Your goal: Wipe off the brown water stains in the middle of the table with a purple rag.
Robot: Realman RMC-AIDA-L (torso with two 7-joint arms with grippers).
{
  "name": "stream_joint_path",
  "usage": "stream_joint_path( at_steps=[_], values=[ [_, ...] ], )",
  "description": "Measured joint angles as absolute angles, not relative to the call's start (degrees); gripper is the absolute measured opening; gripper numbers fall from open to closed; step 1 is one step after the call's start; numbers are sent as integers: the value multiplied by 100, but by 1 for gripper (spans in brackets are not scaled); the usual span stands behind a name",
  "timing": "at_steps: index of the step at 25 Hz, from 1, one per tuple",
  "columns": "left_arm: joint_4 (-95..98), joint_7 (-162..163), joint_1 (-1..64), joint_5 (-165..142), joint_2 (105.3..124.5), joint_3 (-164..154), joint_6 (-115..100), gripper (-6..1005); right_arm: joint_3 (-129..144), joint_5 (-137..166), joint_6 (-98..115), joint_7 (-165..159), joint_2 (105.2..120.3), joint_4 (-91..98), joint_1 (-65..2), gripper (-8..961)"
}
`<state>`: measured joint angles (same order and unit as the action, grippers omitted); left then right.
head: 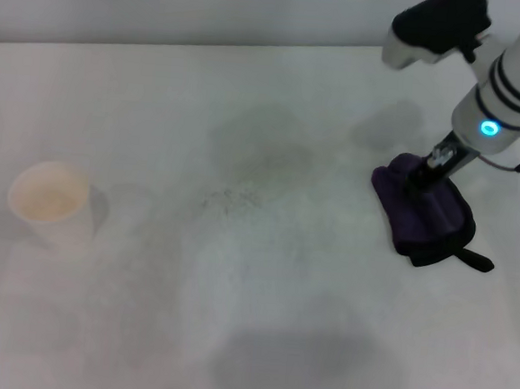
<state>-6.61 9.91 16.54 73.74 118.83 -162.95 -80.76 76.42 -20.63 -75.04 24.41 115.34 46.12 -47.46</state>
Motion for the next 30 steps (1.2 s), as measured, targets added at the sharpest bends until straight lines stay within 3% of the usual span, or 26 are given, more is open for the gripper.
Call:
stream_joint_path(
  at_steps=[10,21,30],
  values=[
    [-658,1015,1652,7491,11872,-16295,-8077,832,6176,-2198,-6869,3088,11513,5932,-3857,341],
    [-446,1004,1697,7828,11903,-16295,-8084,833,5796,-6403,-3733,6292,11505,5597,-1962,336],
    [-20,959,1681,8502,11916,-16295,-8225,825,4624,-10449,-3885,11053,11497,3601,-1827,336]
  ],
)
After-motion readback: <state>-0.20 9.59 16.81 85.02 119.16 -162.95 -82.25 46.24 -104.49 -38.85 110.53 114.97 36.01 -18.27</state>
